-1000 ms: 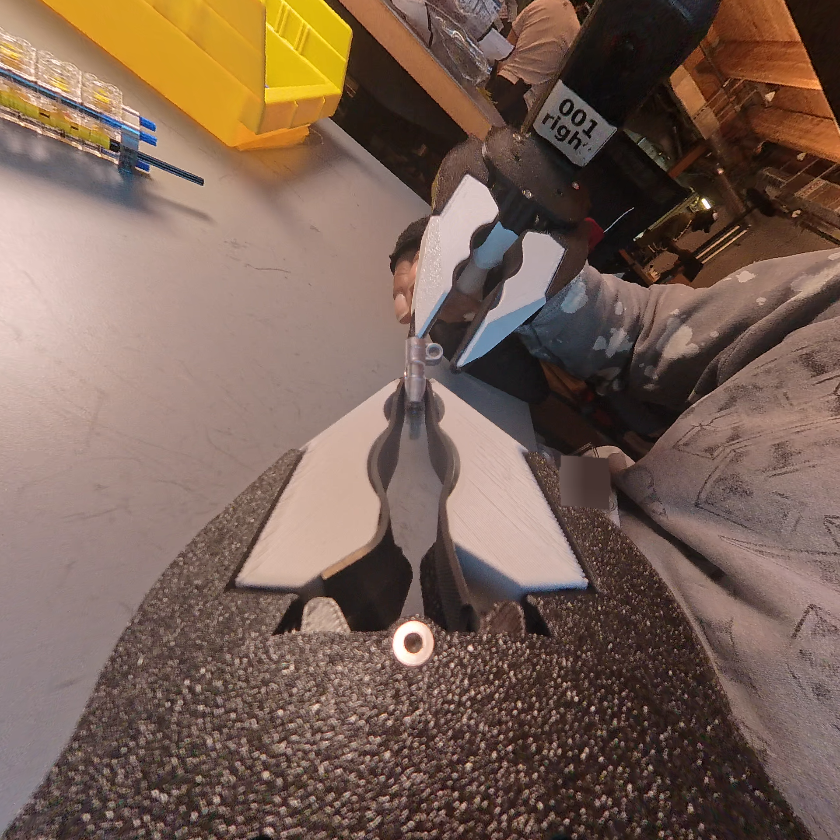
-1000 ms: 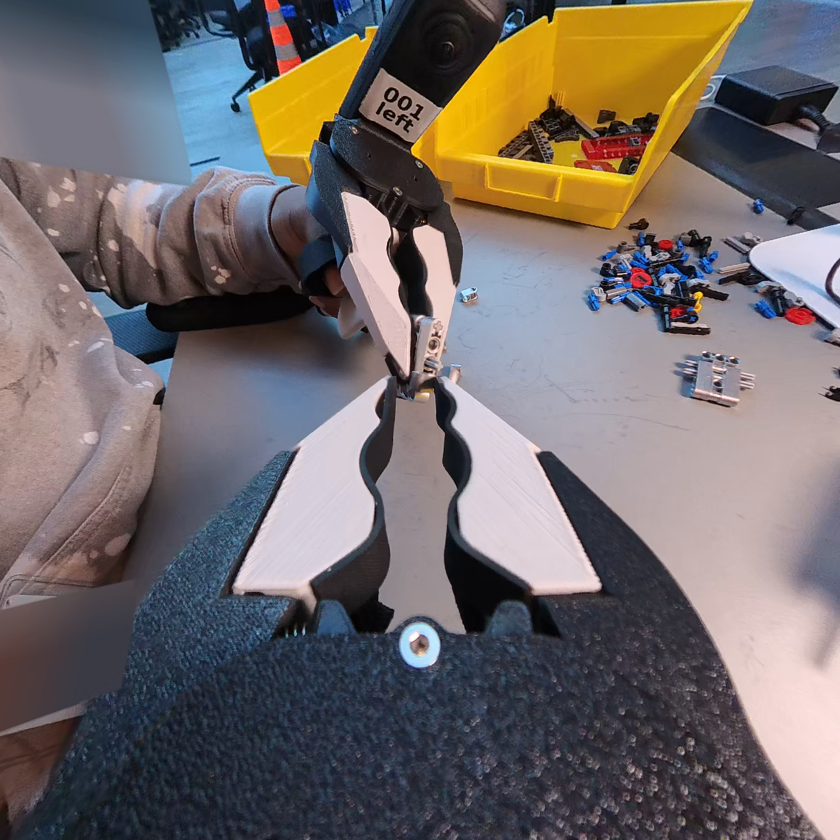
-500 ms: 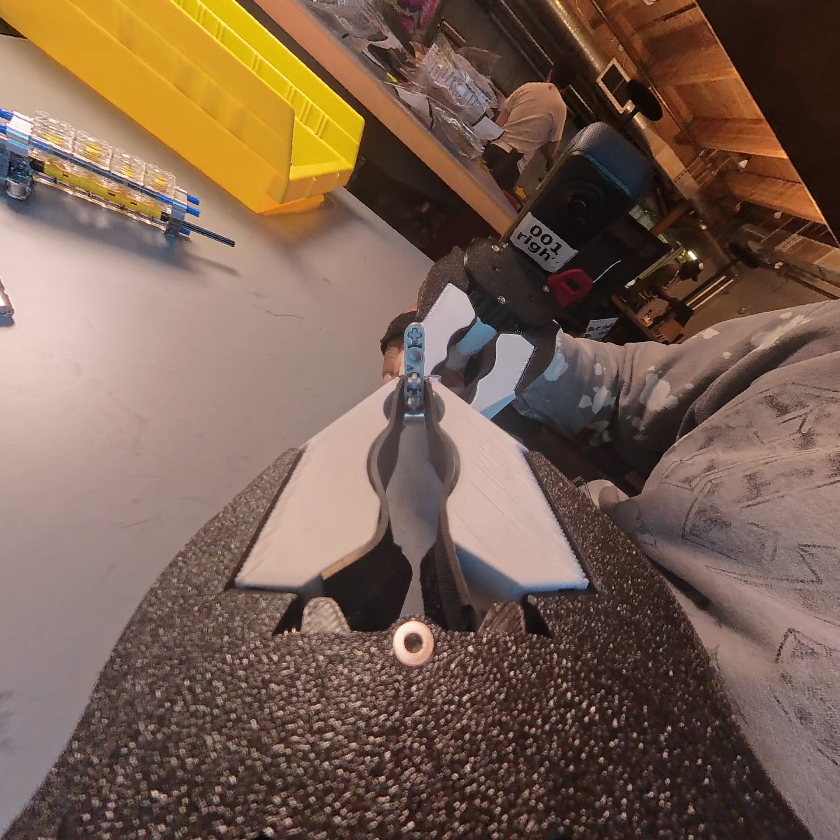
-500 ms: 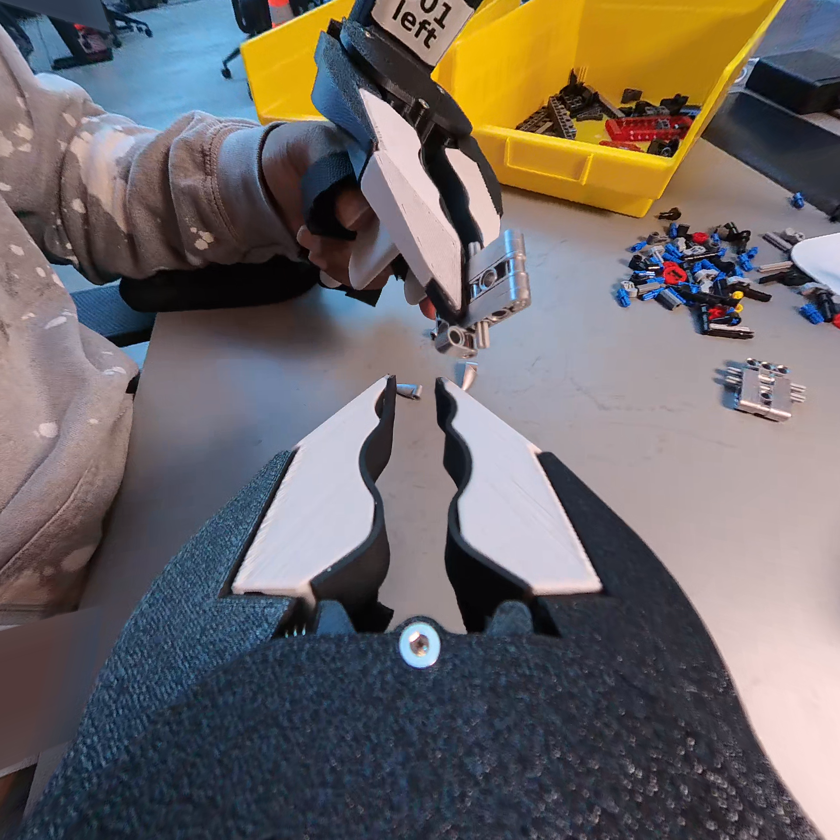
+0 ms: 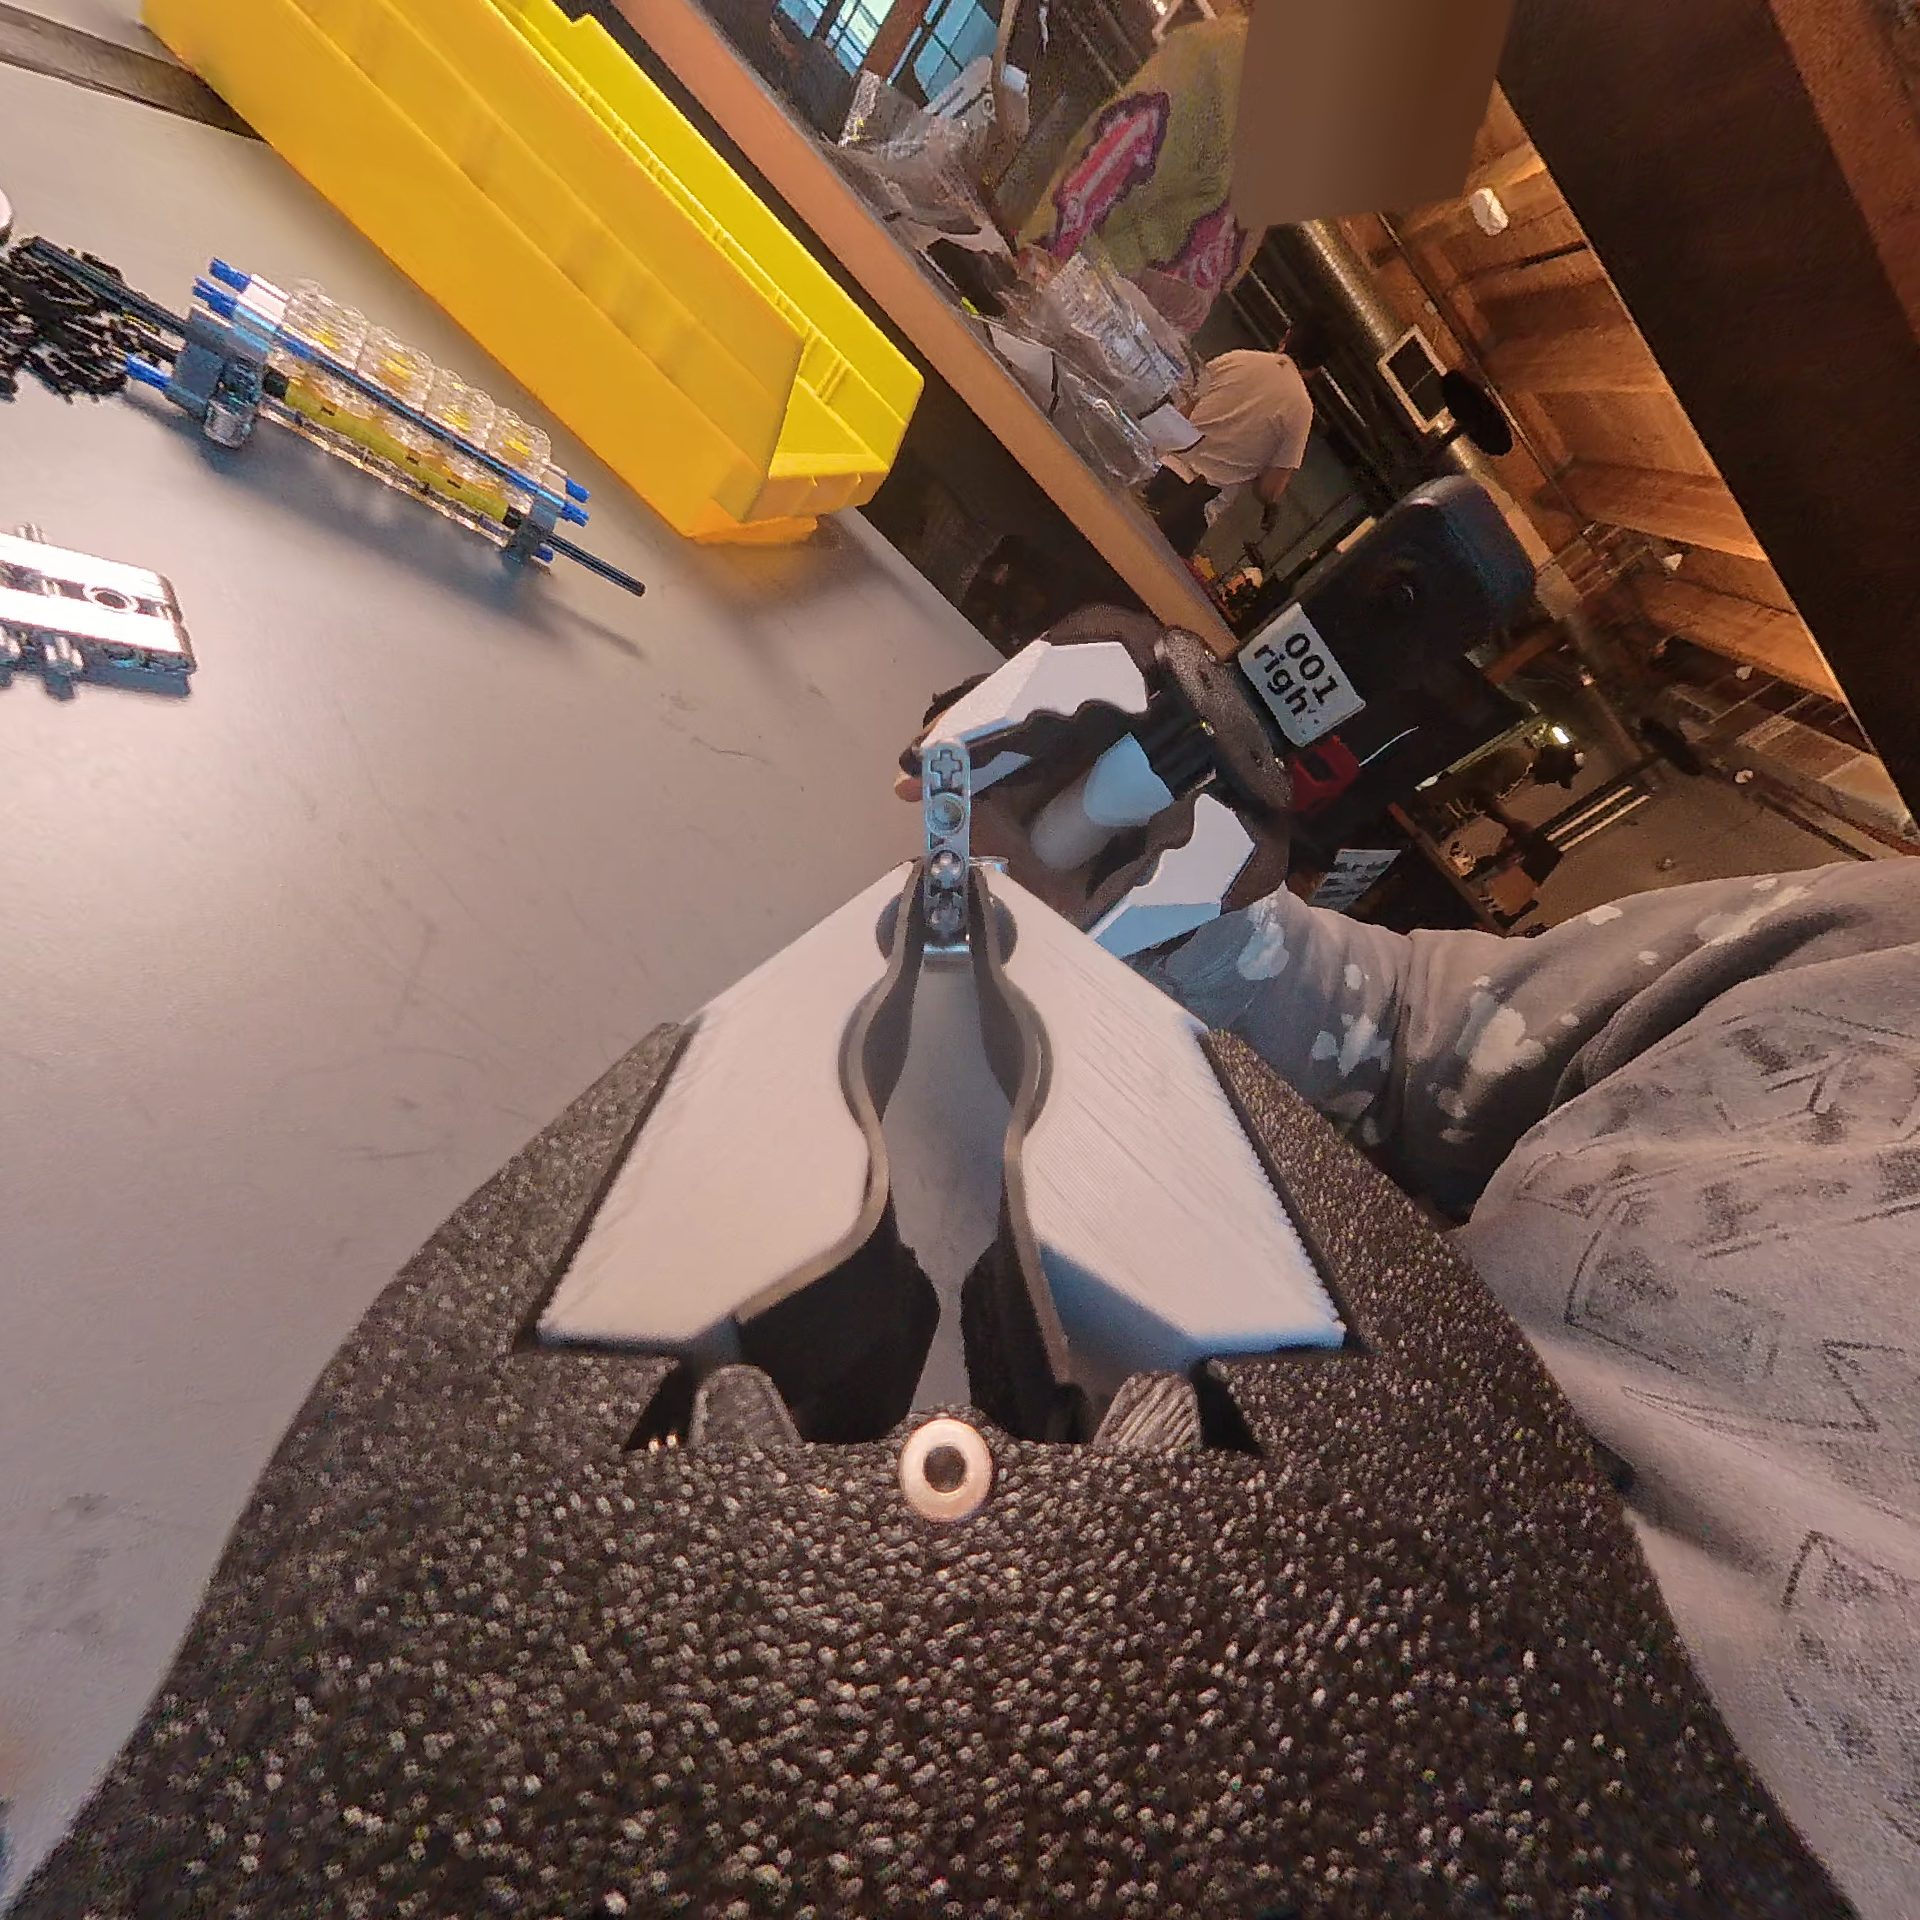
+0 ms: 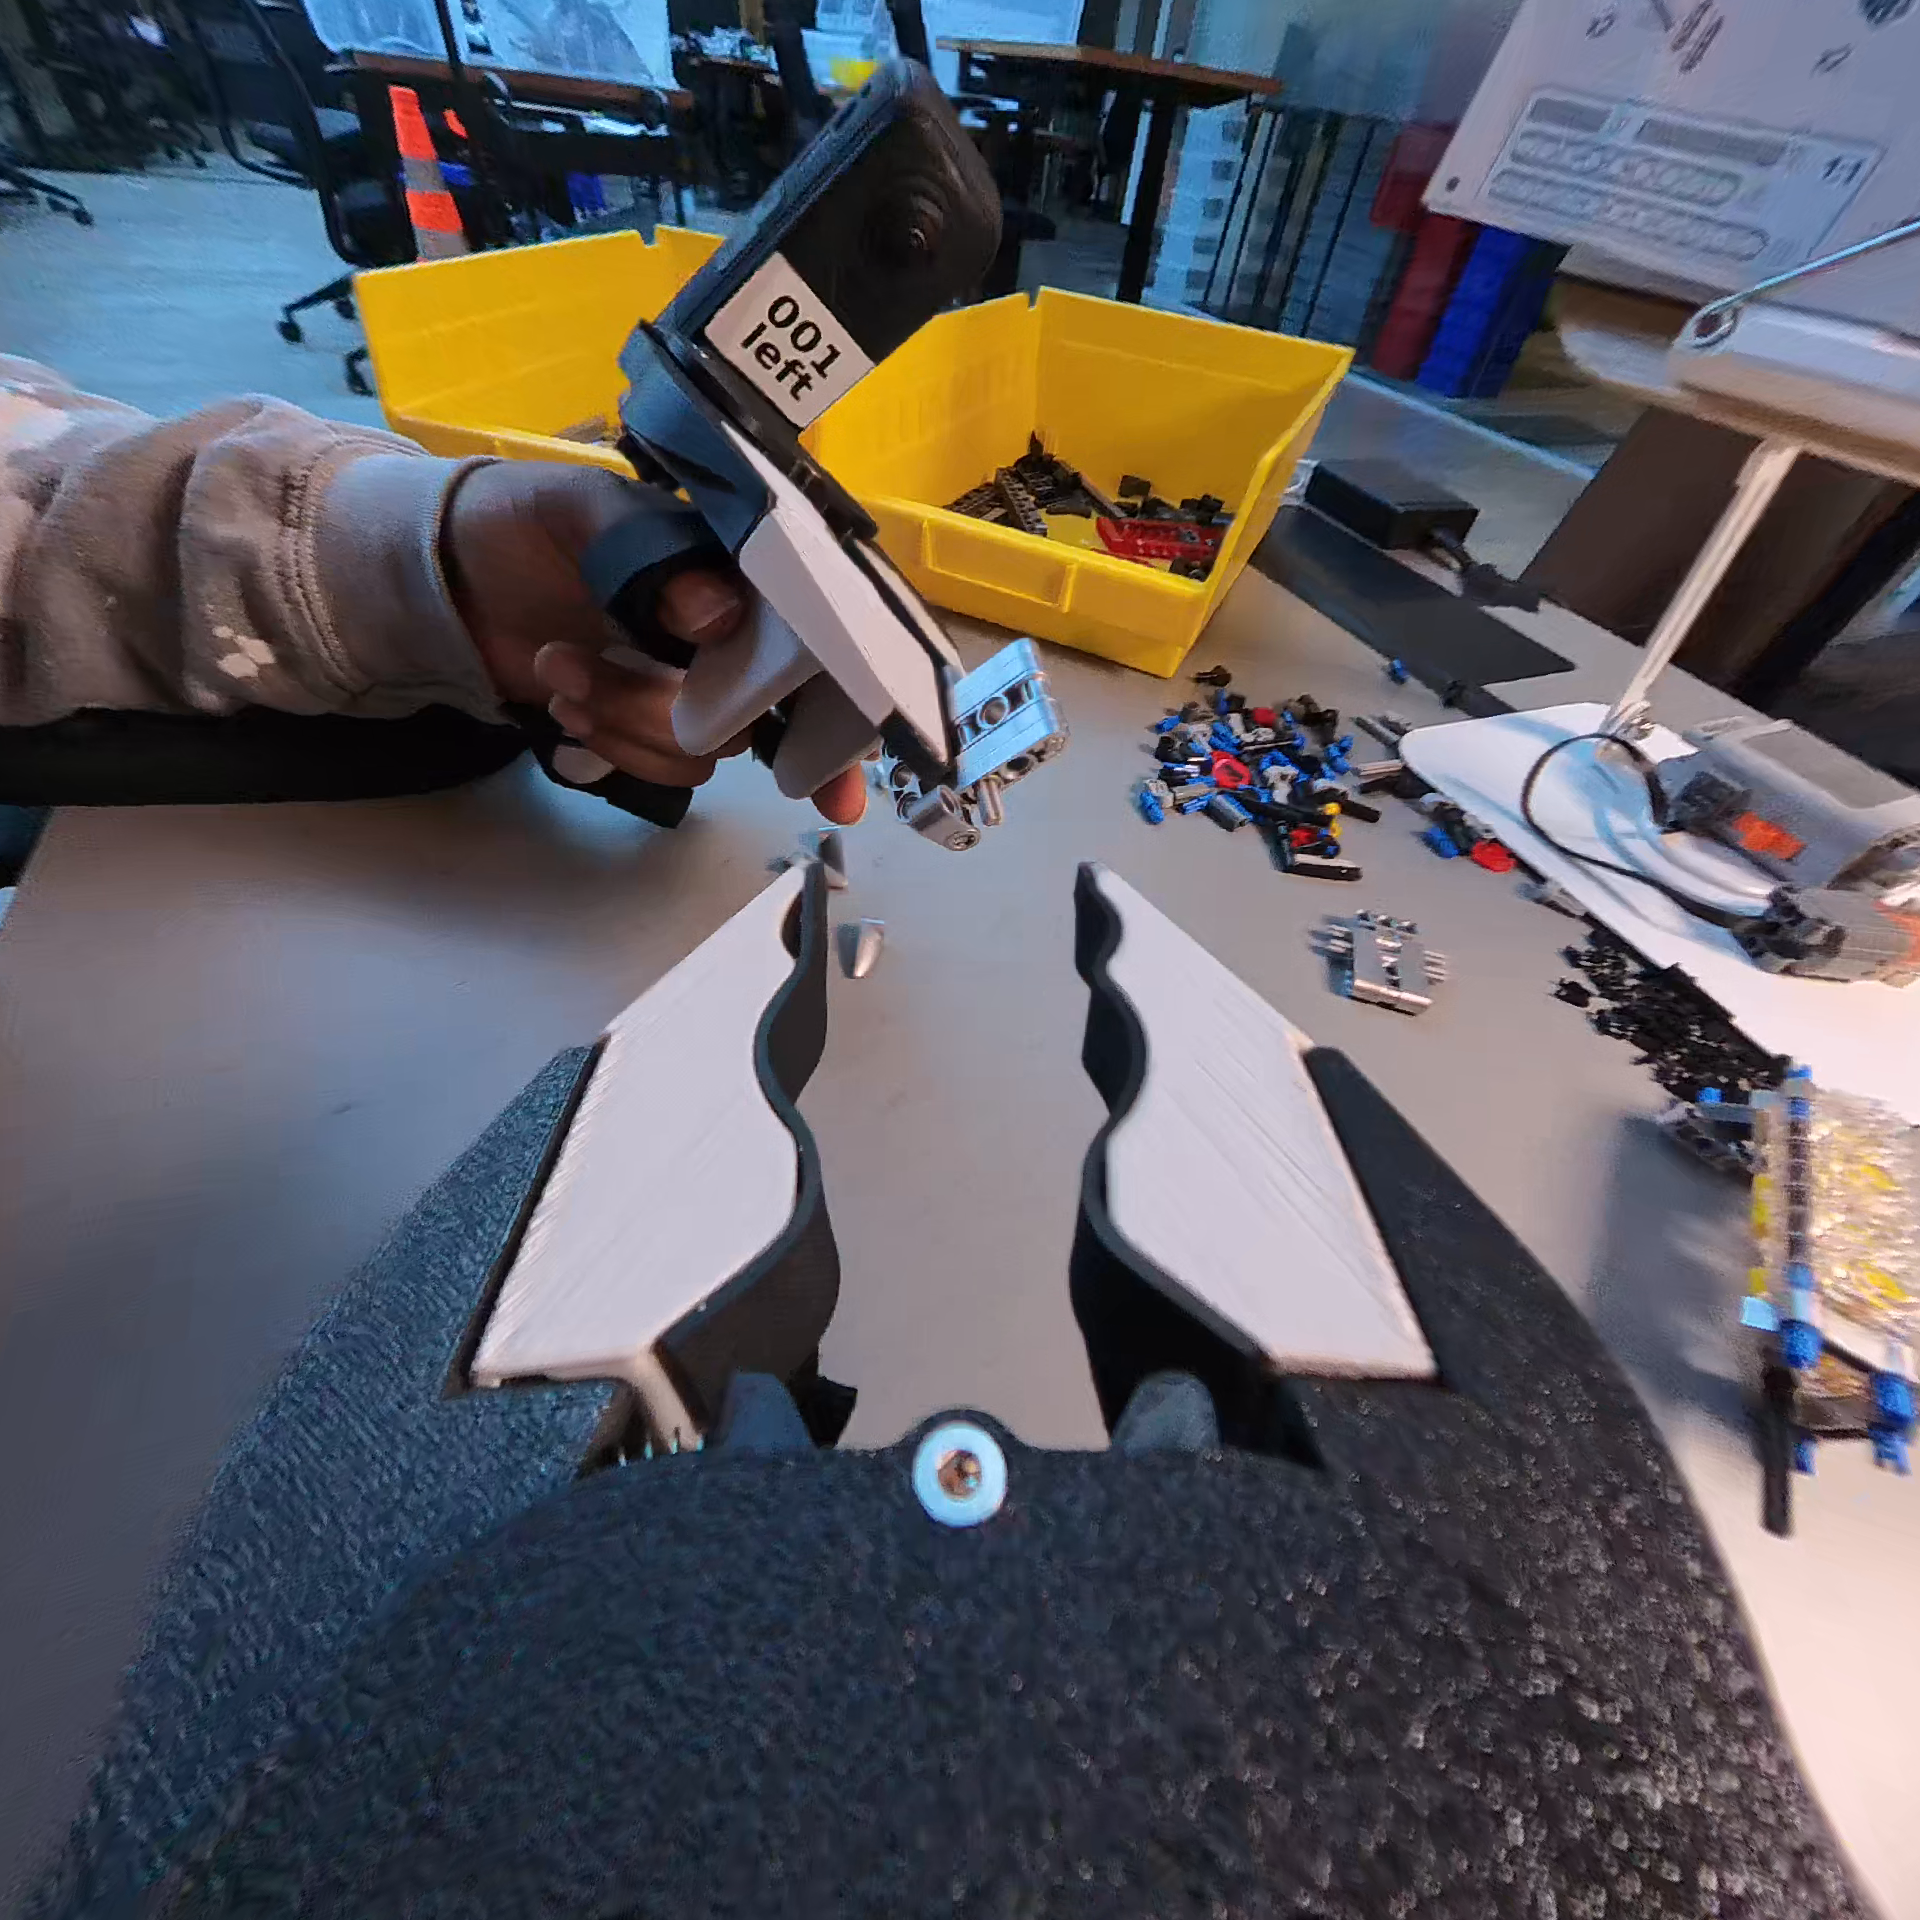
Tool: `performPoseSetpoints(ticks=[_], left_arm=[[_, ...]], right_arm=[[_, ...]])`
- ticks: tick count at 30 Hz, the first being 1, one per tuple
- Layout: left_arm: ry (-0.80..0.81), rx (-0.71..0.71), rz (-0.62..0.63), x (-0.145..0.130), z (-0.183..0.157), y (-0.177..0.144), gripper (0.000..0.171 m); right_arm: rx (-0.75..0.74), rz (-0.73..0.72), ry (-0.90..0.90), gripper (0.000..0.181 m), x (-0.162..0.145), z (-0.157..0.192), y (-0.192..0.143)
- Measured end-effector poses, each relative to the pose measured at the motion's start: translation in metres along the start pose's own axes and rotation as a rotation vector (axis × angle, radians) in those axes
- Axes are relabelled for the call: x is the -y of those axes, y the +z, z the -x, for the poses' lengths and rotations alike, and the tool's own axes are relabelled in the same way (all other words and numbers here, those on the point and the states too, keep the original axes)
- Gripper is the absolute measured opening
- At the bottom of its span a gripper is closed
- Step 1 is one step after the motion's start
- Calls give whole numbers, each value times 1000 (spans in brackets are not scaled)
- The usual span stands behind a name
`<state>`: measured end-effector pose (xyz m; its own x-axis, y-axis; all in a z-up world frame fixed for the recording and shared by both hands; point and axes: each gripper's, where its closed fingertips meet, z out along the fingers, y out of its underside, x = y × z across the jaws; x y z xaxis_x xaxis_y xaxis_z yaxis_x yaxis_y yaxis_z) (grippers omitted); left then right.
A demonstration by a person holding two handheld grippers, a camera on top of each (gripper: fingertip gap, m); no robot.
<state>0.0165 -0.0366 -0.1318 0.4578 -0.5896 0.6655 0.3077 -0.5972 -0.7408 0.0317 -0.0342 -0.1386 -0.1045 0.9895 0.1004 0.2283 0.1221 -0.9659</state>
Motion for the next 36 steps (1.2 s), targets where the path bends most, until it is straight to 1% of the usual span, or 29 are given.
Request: performPoseSetpoints(ticks=[6,14,17,21,24,26,27,29,30,32,33,36], left_arm=[[-18,-5,3,-3,1,4,6],[-95,-59,-30,-1,-1,4,6],[-116,-86,-24,-2,-4,4,6],[-129,-91,-25,-1,-4,3,6],[-86,-26,-35,5,6,-5,6],[1,74,-28,11,20,-16,6],[41,114,-25,14,25,-21,7],[56,114,-49,22,26,-29,6],[37,88,-69,25,23,-31,6],[0,41,-94,27,18,-31,6],[-9,26,-101,27,16,-31,6],[-36,-29,-152,32,7,-27,6]], right_arm=[[-97,-22,-150,64,3,0,4],[-160,-24,-300,63,8,8,11],[-221,-14,-366,62,10,2,11],[-221,-10,-357,57,8,0,9],[-178,28,-348,41,1,3,8],[-28,120,-281,35,-17,22,14],[46,178,-241,36,-27,33,17],[115,259,-215,36,-41,46,24],[110,279,-237,36,-43,47,27],[63,252,-247,36,-35,41,31],[17,226,-241,36,-26,32,31],[-126,130,-213,36,10,5,25]])
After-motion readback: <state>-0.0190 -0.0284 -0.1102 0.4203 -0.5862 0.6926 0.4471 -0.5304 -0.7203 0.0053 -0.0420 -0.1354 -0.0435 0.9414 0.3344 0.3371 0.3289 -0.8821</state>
